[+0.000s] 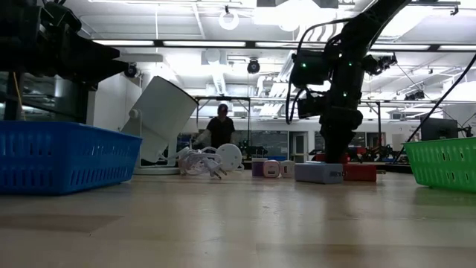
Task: Pick & Place Office items
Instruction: Put the top red charger adapter into the green bin
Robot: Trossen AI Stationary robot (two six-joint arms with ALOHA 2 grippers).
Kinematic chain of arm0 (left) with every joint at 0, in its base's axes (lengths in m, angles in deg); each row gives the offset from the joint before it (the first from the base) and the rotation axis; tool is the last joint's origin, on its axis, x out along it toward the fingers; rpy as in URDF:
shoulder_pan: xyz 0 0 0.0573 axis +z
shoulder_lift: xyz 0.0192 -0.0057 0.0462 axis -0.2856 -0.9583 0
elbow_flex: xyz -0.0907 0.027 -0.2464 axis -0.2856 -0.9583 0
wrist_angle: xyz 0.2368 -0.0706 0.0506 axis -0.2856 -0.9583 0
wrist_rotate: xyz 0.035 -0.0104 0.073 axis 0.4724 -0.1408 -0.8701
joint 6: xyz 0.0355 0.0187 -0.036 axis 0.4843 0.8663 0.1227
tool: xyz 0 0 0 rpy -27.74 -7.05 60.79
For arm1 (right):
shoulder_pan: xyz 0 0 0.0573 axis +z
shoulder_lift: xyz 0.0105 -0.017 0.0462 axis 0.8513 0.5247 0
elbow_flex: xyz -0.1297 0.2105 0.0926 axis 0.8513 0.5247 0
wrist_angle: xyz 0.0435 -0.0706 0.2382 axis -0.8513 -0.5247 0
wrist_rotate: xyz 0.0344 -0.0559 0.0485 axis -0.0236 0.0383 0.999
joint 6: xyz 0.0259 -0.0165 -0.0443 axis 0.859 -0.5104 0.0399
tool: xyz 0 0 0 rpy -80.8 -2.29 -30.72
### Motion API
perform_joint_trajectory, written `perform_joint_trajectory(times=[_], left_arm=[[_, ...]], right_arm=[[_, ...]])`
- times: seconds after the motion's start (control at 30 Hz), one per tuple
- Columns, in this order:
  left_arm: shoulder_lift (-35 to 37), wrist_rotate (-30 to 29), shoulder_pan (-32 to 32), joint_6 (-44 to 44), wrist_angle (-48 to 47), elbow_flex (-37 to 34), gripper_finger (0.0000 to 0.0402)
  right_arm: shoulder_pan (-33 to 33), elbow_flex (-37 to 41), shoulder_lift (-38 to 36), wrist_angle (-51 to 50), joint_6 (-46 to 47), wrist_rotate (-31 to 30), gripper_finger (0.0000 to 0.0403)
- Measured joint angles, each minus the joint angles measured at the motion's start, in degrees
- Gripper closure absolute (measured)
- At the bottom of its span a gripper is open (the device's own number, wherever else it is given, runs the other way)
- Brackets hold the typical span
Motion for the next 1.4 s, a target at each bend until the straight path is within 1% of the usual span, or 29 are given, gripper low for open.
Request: perform_joint_trajectory(times=[0.17, 0.37, 0.53, 0.63, 0.77, 0.97, 1.23, 1.4], left_arm=[[0.01, 0.00, -0.01, 0.00, 0.01, 0.00, 0.0189], [0.01, 0.02, 0.00, 0.00, 0.01, 0.00, 0.0189], [-0.01, 0.00, 0.00, -0.02, 0.00, 0.00, 0.0189], [0.00, 0.01, -0.02, 0.00, 0.01, 0.00, 0.0189], [0.00, 0.00, 0.00, 0.00, 0.02, 0.00, 0.0189], [-0.01, 0.02, 0.00, 0.00, 0.02, 0.00, 0.0189], [-0.01, 0.02, 0.00, 0.00, 0.02, 0.00, 0.0189], [0.01, 0.02, 0.00, 0.00, 0.02, 0.00, 0.0189]], right_arm=[[-0.08, -0.73, -1.96, -1.12, 1.04, -2.13, 0.0291], [-0.37, -5.74, -6.50, -7.27, 2.01, -3.44, 0.0293], [0.75, -10.27, -10.48, -14.39, 7.44, -6.62, 0.0290], [2.35, -12.56, -12.44, -19.84, 12.31, -7.52, 0.0292], [5.36, -13.38, -15.29, -25.16, 20.19, -7.50, 0.0293], [12.56, -13.42, -18.61, -30.54, 35.00, -9.20, 0.0293], [26.99, -13.42, -19.91, -39.80, 61.21, -14.17, 0.0292], [35.27, -13.38, -19.05, -40.71, 75.72, -15.50, 0.0293]])
